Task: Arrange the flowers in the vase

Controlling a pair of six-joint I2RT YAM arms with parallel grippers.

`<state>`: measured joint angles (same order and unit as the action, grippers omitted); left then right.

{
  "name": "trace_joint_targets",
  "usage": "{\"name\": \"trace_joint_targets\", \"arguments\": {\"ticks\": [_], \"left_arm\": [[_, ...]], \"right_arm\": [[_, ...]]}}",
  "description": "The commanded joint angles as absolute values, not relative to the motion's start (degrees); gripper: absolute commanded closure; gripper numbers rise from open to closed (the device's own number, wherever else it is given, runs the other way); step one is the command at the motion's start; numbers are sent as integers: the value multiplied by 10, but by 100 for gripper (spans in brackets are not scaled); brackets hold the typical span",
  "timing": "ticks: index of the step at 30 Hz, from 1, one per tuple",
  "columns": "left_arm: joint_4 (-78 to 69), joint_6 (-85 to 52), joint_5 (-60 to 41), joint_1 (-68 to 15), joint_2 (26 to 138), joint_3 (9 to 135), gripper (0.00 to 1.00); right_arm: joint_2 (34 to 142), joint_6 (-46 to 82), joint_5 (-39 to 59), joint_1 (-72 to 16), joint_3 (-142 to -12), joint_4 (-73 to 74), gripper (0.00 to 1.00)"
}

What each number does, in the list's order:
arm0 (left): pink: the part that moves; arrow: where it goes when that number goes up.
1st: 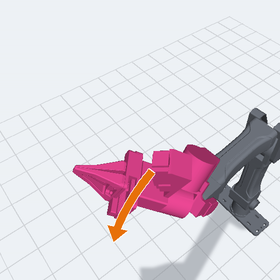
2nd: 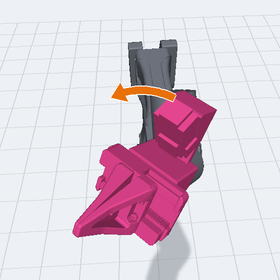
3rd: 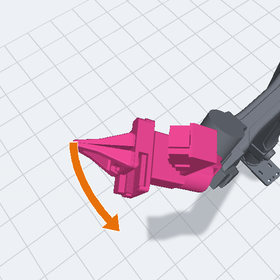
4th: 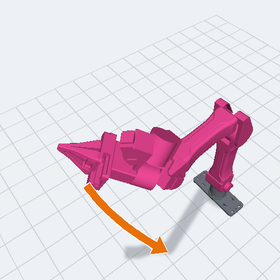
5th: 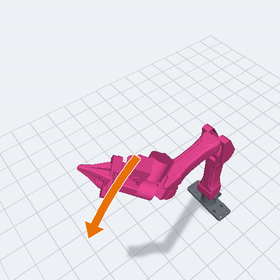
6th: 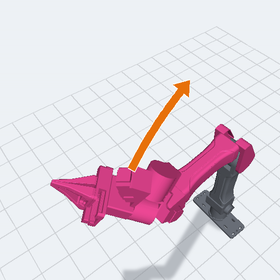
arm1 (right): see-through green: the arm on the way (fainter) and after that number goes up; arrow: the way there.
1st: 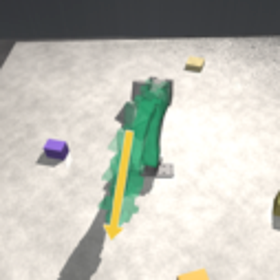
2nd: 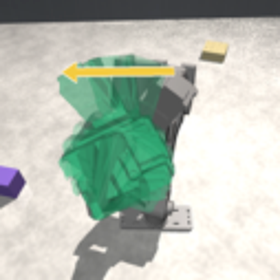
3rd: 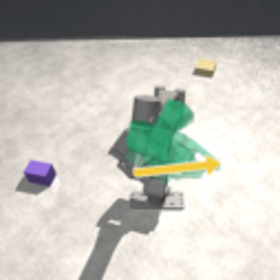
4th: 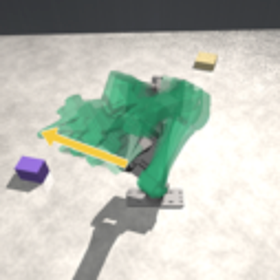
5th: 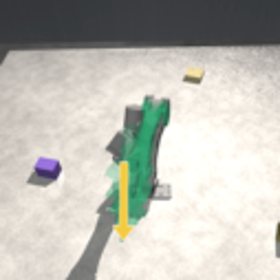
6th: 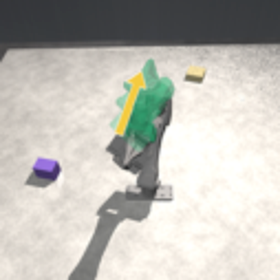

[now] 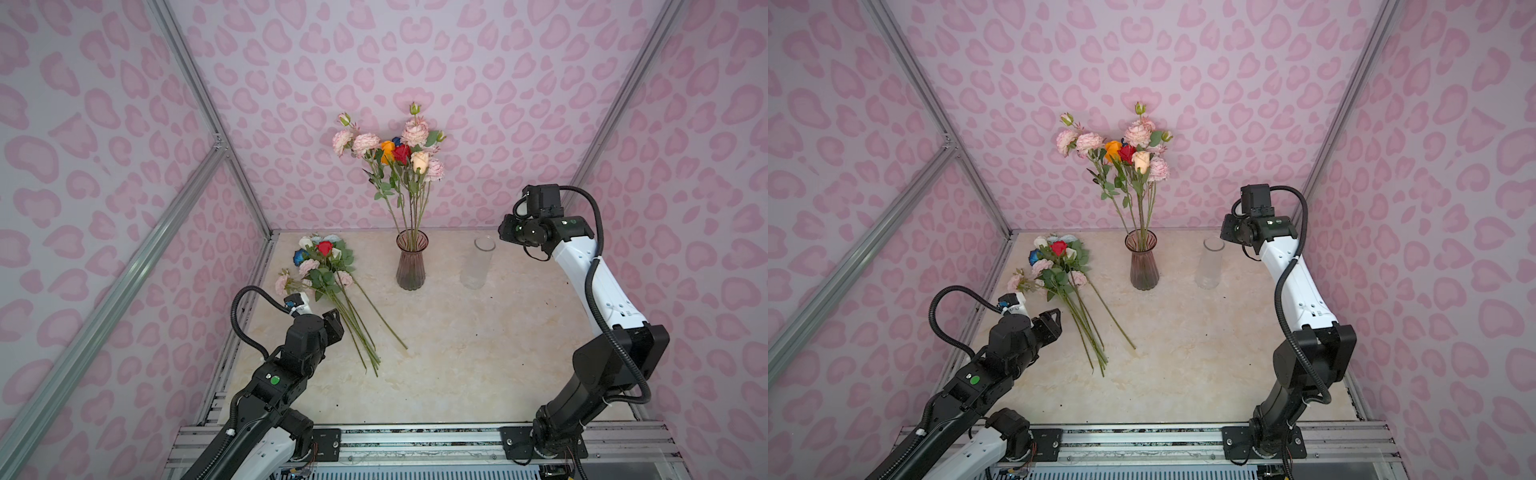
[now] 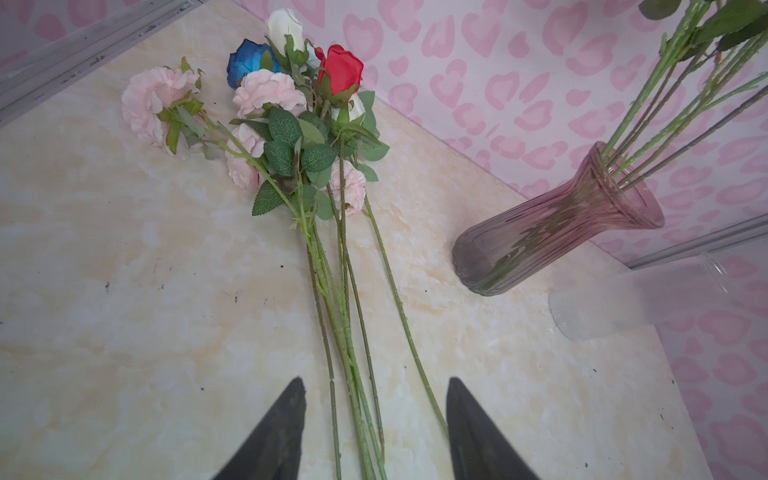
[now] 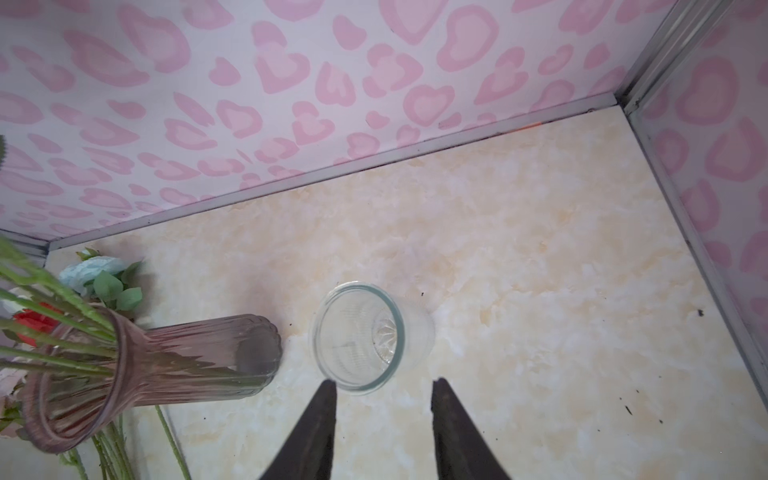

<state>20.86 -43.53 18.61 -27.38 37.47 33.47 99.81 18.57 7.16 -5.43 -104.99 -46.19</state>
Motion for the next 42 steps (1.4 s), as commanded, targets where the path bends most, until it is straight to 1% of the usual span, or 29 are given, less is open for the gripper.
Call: {"name": "trace_joint_targets", "arguments": {"ticks": [1, 8, 12, 25, 35, 42], "left_arm": [[184, -437, 172, -272, 383, 344, 45], [181, -436, 173, -272, 390, 340, 45], [179, -435, 174, -272, 398, 340, 45], [172, -427, 183, -272, 411, 341, 46], [170, -421, 188, -272, 406, 337, 46], [169, -421, 184, -273, 402, 335, 46]], "right_arm": [[1028, 162, 105, -47, -1076, -490, 60], [1080, 165, 113, -44, -1092, -489, 60], [1105, 165, 106, -44, -1097, -491, 63], [1164, 167, 130, -44, -1140, -515, 79], [1153, 168, 136, -43, -1126, -512, 94], [1132, 177, 147, -46, -1111, -502, 100]]}}
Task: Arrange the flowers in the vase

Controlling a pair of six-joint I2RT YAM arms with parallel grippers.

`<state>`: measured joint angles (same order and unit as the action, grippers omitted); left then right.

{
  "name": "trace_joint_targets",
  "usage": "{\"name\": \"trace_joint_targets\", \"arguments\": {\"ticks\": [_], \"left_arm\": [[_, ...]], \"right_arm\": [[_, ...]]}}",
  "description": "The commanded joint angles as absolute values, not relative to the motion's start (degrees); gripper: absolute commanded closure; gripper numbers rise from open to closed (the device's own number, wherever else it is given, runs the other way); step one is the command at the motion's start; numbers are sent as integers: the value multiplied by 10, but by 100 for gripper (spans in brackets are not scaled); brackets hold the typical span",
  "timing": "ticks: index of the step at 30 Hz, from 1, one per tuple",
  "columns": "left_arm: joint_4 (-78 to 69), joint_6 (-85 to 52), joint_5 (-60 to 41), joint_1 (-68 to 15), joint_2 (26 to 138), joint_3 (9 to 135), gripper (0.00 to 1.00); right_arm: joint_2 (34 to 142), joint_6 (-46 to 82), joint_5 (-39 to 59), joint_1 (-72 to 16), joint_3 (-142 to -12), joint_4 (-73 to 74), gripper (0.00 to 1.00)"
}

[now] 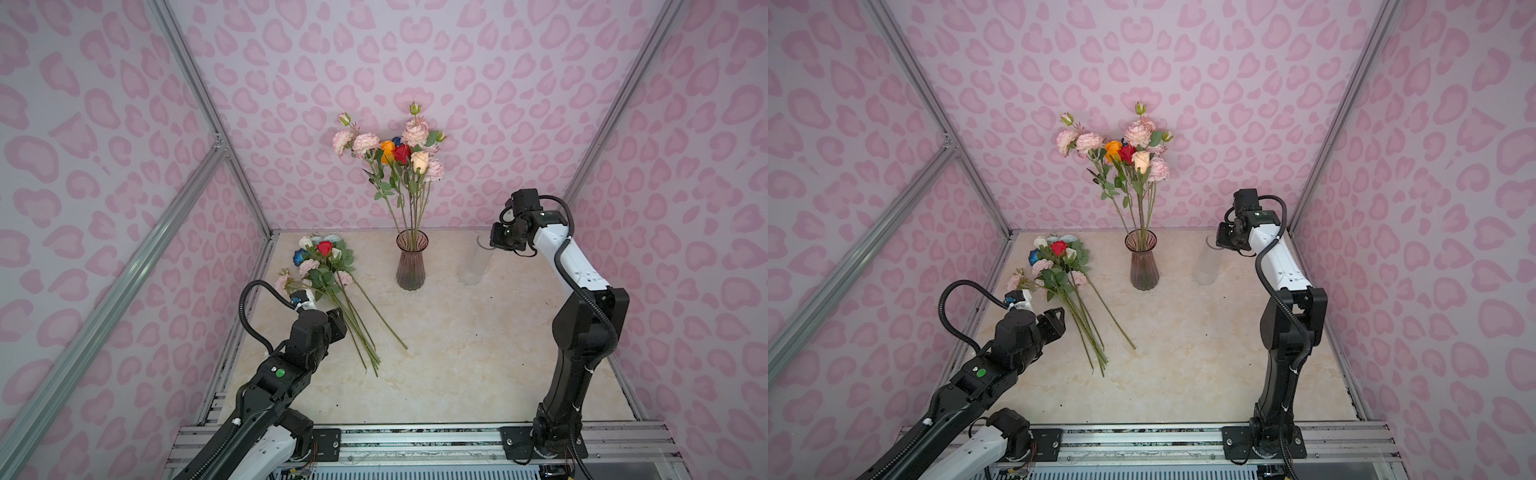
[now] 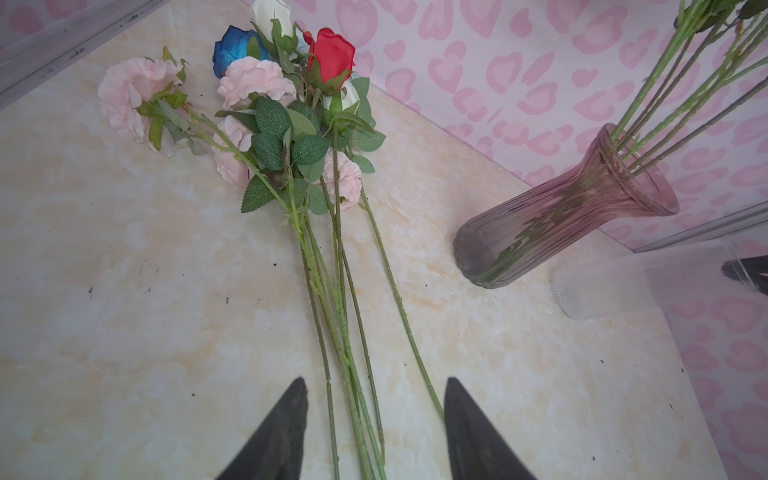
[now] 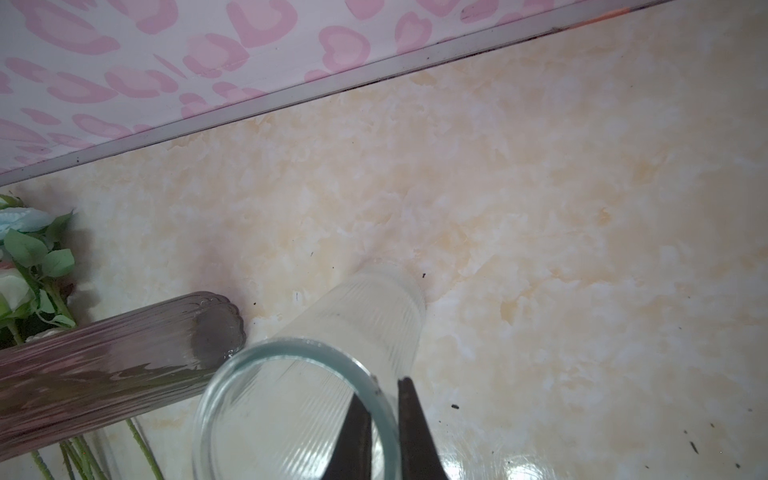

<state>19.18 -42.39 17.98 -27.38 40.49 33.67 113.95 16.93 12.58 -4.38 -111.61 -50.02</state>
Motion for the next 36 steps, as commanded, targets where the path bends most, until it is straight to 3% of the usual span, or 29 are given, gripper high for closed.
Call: {"name": "trace_joint_targets", "arguments": {"ticks": [1, 10, 22, 27, 36], "left_arm": [[169, -421, 183, -272, 402, 335, 46], [162, -423, 183, -272, 397, 336, 46], [128, -458, 165, -272, 458, 340, 46], [129, -453, 159, -272, 489, 350, 46], [132, -450, 157, -272, 494, 343, 46]], "right_arm": [[1128, 177, 145, -48, -1111, -502, 100], [1052, 167, 104, -91, -1088, -529, 100], [923, 142, 60, -285, -970, -617, 100], [925, 156, 51, -346, -961, -612, 100], [938, 166, 73, -359, -909, -538, 100]]}}
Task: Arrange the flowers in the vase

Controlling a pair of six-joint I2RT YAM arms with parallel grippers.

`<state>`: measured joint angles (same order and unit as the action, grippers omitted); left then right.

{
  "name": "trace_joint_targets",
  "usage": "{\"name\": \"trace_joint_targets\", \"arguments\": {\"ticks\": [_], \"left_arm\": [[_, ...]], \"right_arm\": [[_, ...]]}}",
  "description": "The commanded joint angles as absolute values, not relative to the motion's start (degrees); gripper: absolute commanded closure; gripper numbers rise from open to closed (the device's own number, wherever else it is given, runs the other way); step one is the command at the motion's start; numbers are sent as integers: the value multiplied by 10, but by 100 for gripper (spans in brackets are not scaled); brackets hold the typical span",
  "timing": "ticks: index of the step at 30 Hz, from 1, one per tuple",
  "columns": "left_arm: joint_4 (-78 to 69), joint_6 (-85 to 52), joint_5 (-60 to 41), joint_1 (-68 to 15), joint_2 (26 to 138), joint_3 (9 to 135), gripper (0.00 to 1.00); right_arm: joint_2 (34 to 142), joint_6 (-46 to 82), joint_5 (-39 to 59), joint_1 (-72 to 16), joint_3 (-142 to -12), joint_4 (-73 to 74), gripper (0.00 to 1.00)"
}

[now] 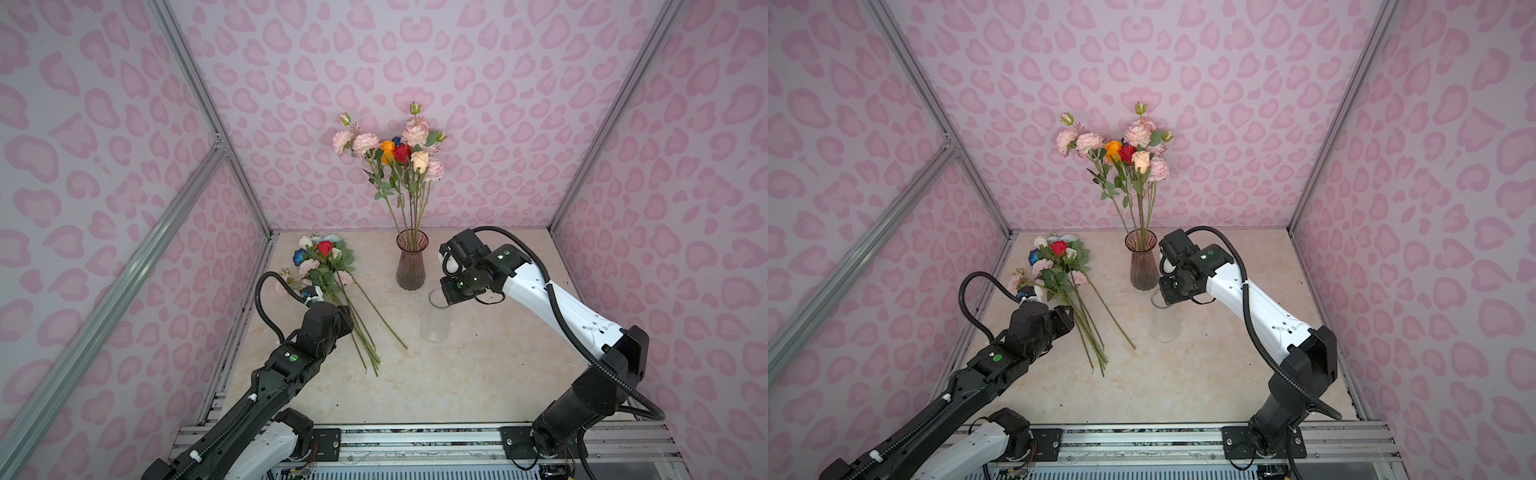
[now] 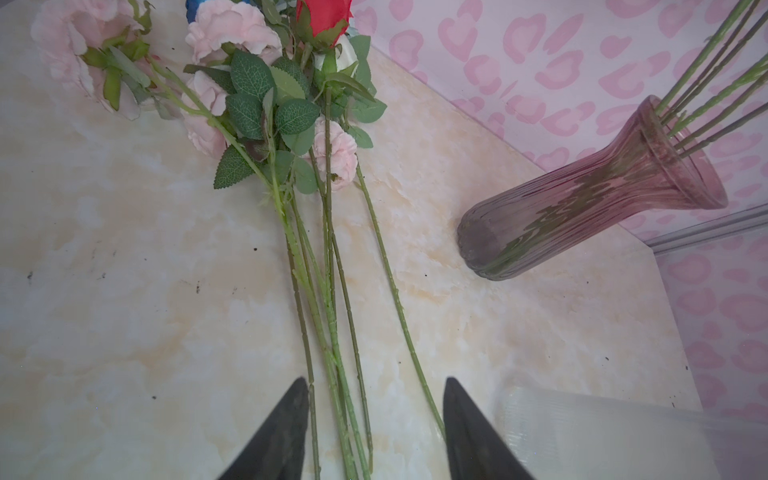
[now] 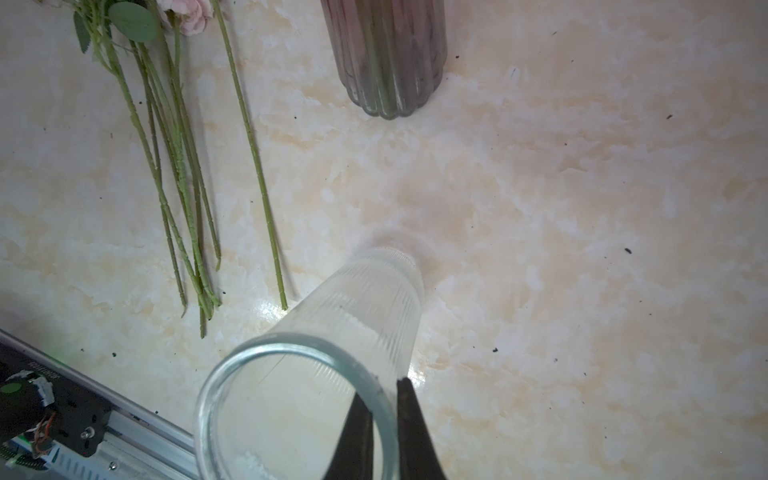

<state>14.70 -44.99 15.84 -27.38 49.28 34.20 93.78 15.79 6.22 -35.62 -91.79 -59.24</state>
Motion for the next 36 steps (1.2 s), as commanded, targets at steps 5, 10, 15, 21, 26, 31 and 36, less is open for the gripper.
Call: {"name": "trace_joint_targets", "arguments": {"ticks": [5, 10, 15, 21, 26, 31, 36], "left_arm": [[136, -444, 160, -272, 498, 345, 46], [138, -441, 160, -272, 504, 348, 46], [137, -439, 168, -272, 506, 348, 46], [141, -440, 206, -272, 546, 357, 46], [147, -432, 213, -258, 608, 389, 47], [130, -447, 154, -202, 689, 411, 50], [120, -450, 85, -167, 799, 459, 55]], "right_arm": [[939, 165, 64, -366, -900, -533, 95], [918, 171, 54, -369, -861, -502, 80], [898, 172, 40, -369, -856, -490, 72], [870, 173, 32, -370, -856, -486, 69], [790, 163, 1, -385, -823, -445, 68], [693, 158, -7, -399, -746, -362, 68], [613, 168, -17, -401, -668, -308, 68]]}}
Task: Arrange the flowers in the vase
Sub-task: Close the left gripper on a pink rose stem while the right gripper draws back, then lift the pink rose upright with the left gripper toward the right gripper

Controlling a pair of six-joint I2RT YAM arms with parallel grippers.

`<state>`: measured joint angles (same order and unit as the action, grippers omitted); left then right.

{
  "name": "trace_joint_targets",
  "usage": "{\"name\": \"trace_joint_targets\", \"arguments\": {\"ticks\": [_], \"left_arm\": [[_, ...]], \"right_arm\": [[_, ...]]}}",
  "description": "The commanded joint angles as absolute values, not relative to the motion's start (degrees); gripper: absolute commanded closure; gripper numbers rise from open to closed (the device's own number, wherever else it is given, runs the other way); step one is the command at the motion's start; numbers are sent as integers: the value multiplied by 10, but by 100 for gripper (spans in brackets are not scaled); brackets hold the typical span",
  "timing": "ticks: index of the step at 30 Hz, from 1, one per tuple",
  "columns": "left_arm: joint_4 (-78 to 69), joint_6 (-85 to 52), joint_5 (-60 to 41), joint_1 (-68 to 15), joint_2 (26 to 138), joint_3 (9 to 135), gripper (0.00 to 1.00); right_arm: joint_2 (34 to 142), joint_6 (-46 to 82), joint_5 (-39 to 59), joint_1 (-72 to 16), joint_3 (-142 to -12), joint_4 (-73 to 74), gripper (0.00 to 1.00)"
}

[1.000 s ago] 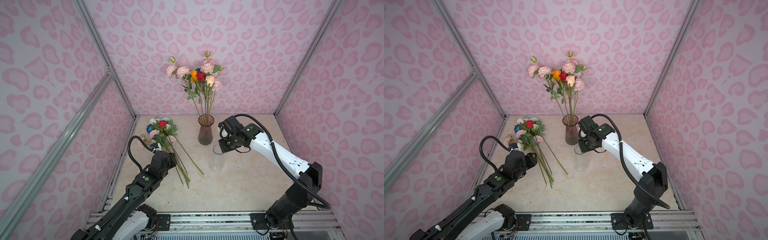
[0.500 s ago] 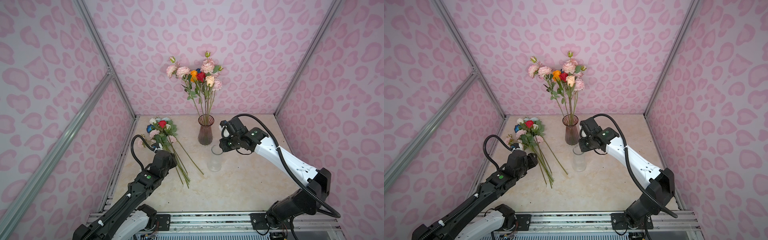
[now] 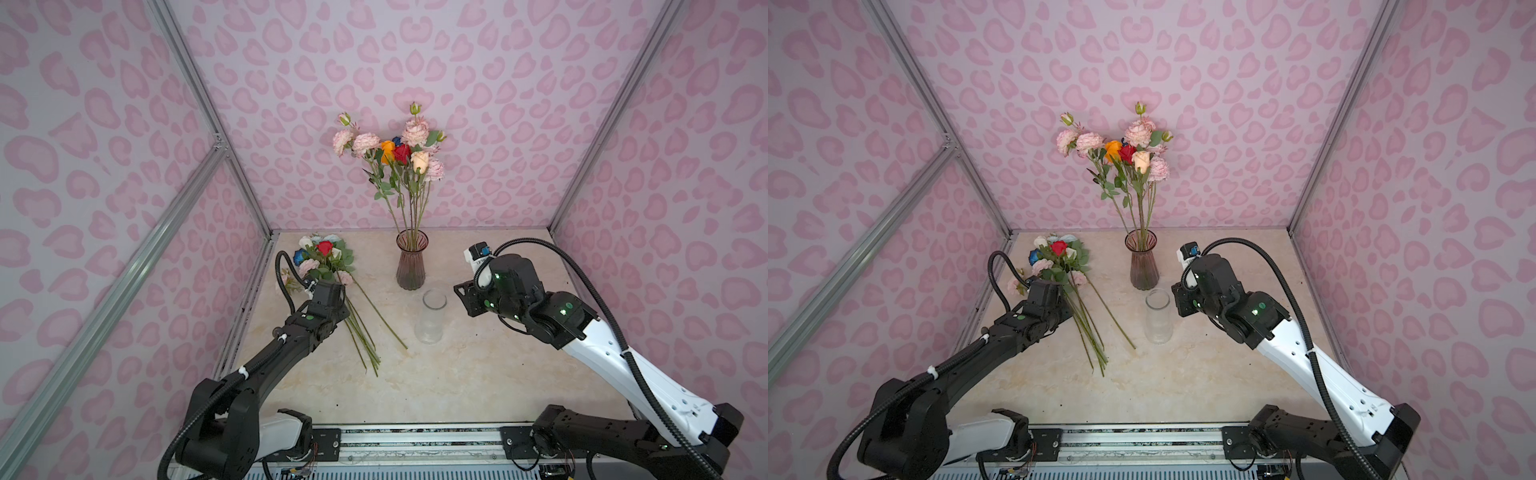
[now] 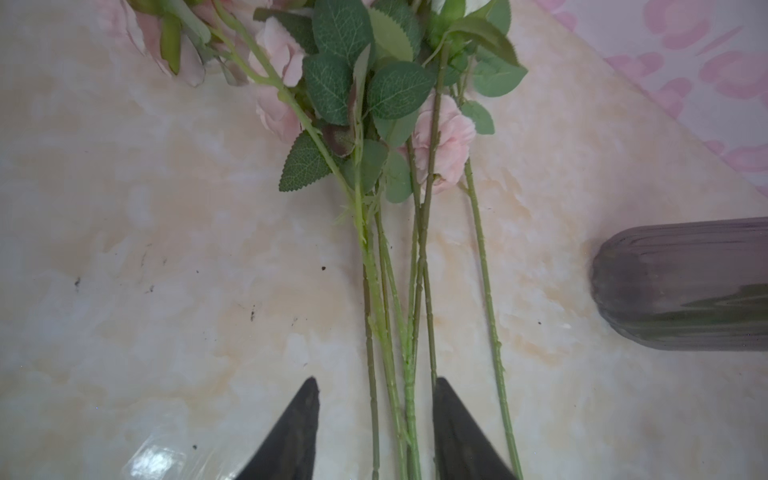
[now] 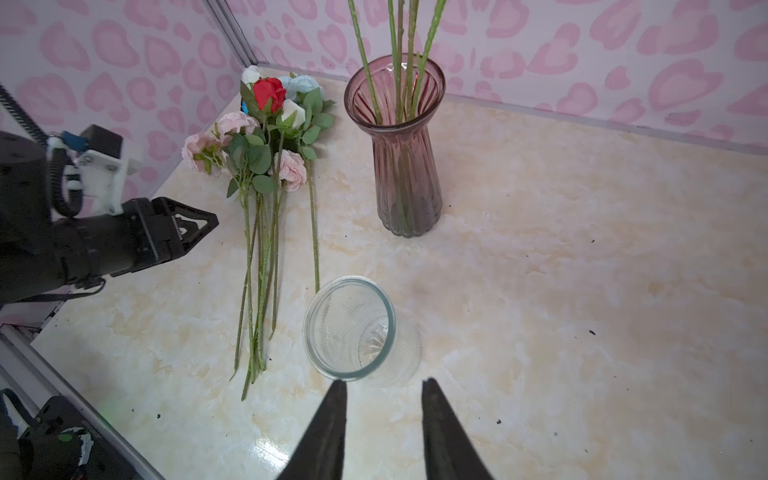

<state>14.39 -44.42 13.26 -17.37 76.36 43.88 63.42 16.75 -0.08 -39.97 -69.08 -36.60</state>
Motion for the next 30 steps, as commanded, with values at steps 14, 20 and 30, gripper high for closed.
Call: {"name": "trace_joint_targets", "arguments": {"ticks": [14, 20, 30], "left_arm": [[52, -457, 82, -135, 930, 492, 77], [68, -448, 94, -135, 910, 485, 92], [112, -437, 100, -137, 714, 438, 97]], "right_arm": [[577, 166, 8, -380, -593, -261, 69], [577, 163, 20, -368, -586, -254, 70], [572, 181, 51, -366, -593, -246, 70]]}}
